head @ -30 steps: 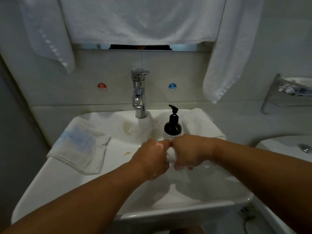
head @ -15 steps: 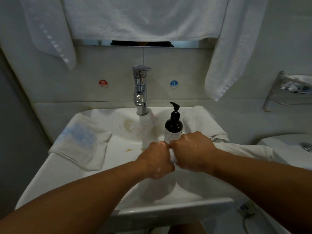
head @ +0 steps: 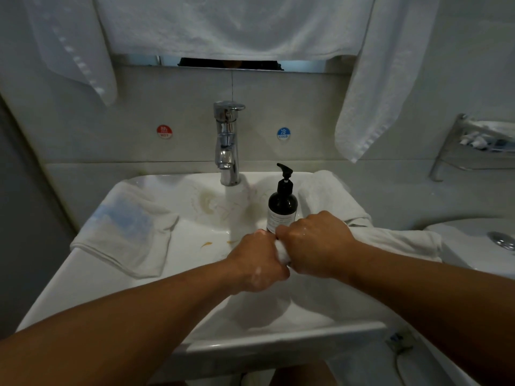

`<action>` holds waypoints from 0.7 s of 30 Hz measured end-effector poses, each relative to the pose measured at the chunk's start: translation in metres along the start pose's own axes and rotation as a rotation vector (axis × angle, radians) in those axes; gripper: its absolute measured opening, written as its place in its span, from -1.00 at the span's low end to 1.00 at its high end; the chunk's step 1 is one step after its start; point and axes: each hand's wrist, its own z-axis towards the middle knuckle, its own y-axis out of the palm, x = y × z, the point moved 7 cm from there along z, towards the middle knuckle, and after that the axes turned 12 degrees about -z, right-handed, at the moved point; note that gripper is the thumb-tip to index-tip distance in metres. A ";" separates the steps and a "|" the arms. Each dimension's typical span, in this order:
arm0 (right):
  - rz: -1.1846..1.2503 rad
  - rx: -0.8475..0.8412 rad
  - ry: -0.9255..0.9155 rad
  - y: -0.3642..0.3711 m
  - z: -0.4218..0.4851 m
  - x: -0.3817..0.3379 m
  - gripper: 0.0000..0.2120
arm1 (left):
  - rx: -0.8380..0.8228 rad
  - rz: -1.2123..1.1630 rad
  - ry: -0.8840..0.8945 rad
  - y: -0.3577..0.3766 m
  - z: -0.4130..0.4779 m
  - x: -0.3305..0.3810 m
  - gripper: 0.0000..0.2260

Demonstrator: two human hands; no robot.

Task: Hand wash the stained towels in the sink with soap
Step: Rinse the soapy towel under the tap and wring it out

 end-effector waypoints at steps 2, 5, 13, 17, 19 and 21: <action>0.002 -0.006 -0.016 0.000 0.000 -0.001 -0.82 | -0.002 -0.018 -0.011 0.000 0.000 -0.001 -0.80; 0.000 -0.003 -0.026 0.003 0.001 -0.001 -0.82 | -0.015 -0.047 -0.018 0.001 0.001 -0.001 -0.78; 0.043 0.004 0.006 0.000 0.000 0.000 -0.77 | -0.073 -0.030 -0.023 -0.003 0.003 -0.003 -0.72; 0.117 -0.064 0.044 -0.003 0.004 0.001 -0.73 | -0.083 0.106 0.034 -0.013 0.003 0.003 -0.69; 0.151 -0.095 0.051 -0.005 0.001 0.005 -0.66 | -0.066 0.168 0.073 -0.019 0.003 0.004 -0.67; 0.136 -0.150 0.079 -0.004 -0.009 0.015 -0.56 | -0.053 0.193 0.080 -0.029 0.003 -0.003 -0.71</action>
